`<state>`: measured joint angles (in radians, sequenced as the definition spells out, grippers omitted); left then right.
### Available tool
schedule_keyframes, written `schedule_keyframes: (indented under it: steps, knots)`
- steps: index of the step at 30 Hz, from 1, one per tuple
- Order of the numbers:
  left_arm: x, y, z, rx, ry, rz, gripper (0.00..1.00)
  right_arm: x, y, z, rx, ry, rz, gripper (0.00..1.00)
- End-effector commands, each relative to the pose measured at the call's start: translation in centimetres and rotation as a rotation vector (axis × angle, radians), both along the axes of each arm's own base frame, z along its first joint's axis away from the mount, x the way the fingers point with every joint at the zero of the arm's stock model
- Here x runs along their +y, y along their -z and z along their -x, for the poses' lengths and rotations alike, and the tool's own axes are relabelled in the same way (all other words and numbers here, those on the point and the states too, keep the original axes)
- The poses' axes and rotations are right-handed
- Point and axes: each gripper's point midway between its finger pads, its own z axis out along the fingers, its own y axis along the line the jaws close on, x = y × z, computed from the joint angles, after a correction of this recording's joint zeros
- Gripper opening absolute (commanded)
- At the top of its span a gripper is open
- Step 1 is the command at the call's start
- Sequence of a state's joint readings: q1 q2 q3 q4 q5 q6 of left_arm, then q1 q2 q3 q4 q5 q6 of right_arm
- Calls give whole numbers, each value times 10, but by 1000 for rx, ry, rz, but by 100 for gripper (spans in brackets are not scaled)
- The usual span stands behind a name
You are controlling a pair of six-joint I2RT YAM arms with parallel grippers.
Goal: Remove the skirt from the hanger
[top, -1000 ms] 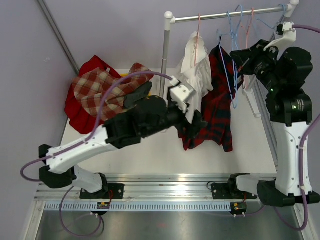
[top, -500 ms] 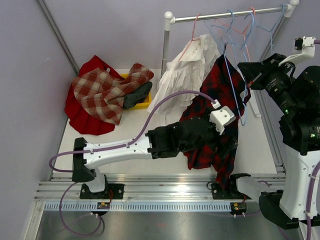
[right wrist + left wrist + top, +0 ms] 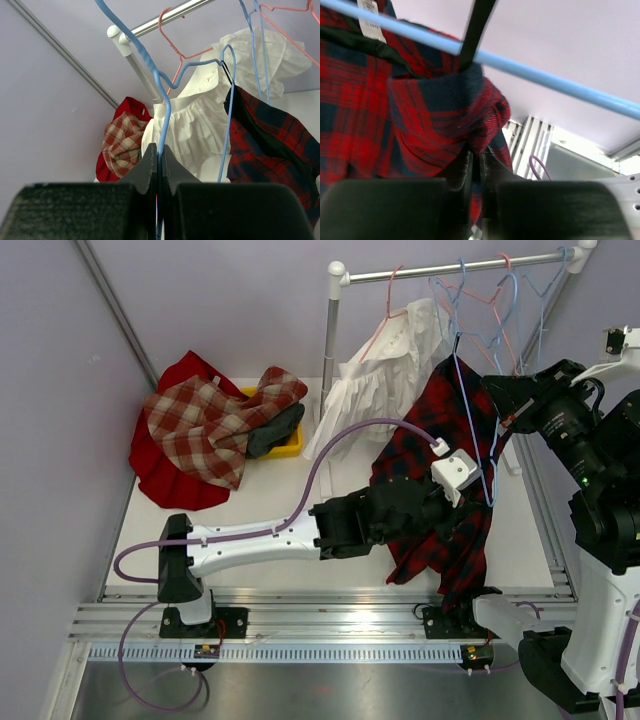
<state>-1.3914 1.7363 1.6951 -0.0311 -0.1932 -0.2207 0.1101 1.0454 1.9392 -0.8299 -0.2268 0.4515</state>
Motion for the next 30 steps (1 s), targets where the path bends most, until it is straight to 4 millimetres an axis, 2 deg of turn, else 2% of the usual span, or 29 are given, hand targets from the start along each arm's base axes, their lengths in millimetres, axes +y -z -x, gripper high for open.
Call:
schedule_keyframes:
  steps: [1,7,8,10,13,14,16,17,18,19,21,22,25,27,30]
  knots:
    - [4,-42,-2,-27,-17,151,0,0,-45,19,-157,-12,-40,0]
    - [21,-57,4,-66,-44,165,0,-1,-40,15,-150,-3,-44,0]
    - [23,-67,16,-77,-32,171,0,-2,-36,11,-142,4,-35,0]
    - [33,-77,25,-116,-59,148,0,-5,-34,6,-141,24,-27,0]
    - [41,-99,64,-159,-34,153,0,-9,-17,-10,-117,57,-12,0]
    - [46,-115,69,-164,-42,185,0,-11,-14,-13,-117,69,-10,0]
    - [48,-116,81,-197,-32,148,0,-16,-15,-17,-149,101,-18,0]
    - [48,-120,97,-194,-7,152,0,-18,-6,-24,-133,119,-10,0]
    - [52,-130,98,-231,-25,141,0,-23,-6,-27,-144,145,-12,0]
    - [50,-130,111,-239,-7,134,0,-24,1,-31,-134,157,-7,0]
    - [54,-138,117,-268,-19,128,0,-28,1,-35,-152,178,-4,0]
    - [54,-140,126,-271,-4,130,0,-28,6,-39,-144,182,-1,0]
    - [60,-148,138,-288,3,135,0,-29,8,-47,-147,193,8,0]
    - [64,-149,139,-292,-5,125,0,-28,8,-51,-148,189,8,0]
    - [66,-131,145,-281,27,69,0,-24,2,-56,-160,168,3,0]
